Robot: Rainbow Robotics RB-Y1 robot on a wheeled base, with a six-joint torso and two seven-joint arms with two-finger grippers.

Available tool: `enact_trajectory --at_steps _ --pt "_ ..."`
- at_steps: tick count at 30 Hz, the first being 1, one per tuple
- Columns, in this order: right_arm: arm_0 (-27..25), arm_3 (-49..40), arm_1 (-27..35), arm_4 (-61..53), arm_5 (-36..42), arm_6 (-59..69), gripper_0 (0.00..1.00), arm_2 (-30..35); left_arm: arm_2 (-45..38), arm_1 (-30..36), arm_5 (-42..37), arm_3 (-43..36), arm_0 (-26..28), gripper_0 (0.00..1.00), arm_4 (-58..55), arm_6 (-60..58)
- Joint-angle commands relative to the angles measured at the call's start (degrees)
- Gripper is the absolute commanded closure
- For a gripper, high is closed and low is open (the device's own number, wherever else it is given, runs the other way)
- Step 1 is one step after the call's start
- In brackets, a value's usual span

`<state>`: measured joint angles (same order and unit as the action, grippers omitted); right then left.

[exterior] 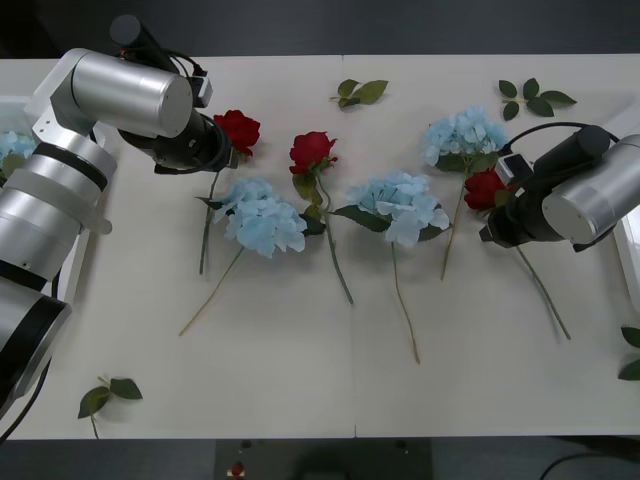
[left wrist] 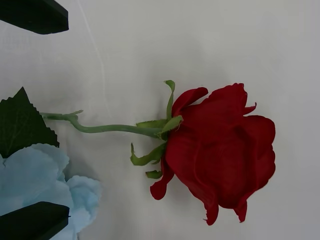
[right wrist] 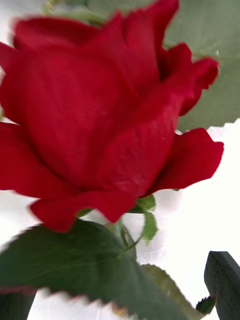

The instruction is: Put the red flowers into the right box and the blue flowers into the left box

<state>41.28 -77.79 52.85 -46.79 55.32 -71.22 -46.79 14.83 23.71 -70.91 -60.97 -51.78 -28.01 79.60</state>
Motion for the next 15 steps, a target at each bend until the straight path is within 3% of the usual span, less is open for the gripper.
enact_trajectory --at_steps 1,15 --pt "0.8 0.7 -1.1 1.3 -1.3 0.4 0.04 0.0 2.1 -0.1 1.6 3.8 -4.5 0.03 0.4 0.6" --pt "1.8 5.7 -4.7 1.9 -2.2 -0.5 0.04 -0.3 8.1 -0.9 7.0 9.0 -5.5 0.03 -0.1 -0.5"
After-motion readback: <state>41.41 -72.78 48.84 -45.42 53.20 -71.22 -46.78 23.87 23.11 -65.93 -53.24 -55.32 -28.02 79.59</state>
